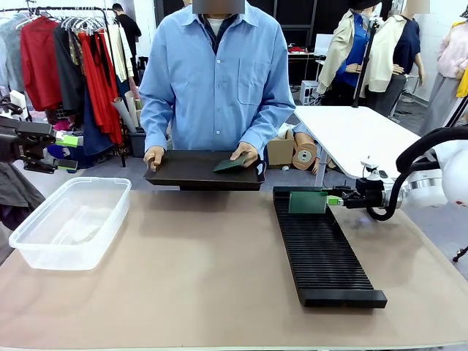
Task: Sort PCBs into racks and boxes based on the side picked up.
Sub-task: If the short side of the Blank PCB is picked up, insert it into the PCB Rack ; if the long side is picked up, place it in the Organizing box, then pick up the Blank PCB handed by the Human.
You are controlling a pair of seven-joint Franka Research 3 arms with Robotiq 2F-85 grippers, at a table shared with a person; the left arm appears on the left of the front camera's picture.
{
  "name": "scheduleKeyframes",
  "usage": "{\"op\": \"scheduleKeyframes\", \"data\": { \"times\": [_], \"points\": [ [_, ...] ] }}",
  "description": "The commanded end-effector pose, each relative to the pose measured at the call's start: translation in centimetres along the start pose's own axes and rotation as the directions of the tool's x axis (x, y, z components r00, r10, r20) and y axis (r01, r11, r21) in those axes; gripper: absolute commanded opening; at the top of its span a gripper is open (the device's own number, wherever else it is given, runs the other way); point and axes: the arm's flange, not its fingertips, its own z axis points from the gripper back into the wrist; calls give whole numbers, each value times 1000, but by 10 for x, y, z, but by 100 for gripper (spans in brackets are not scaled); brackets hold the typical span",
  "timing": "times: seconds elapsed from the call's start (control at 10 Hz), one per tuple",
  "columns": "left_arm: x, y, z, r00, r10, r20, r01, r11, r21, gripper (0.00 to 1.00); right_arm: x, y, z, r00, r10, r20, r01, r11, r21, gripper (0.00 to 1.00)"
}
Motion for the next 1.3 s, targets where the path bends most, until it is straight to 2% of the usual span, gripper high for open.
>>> {"op": "scheduleKeyframes", "data": {
  "times": [0.0,1.1,1.2],
  "points": [
    [0,-1,0,1000,0,0,0,1000,-3,100,3,0,0,1000,4,0,-4,1000,0,100],
    [0,-1,0,1000,0,0,0,1000,-3,100,0,0,0,1000,0,0,0,1000,0,100],
    [0,-1,0,1000,0,0,0,1000,-3,100,15,6,4,1000,9,14,-9,1000,-16,100]
  ]
}}
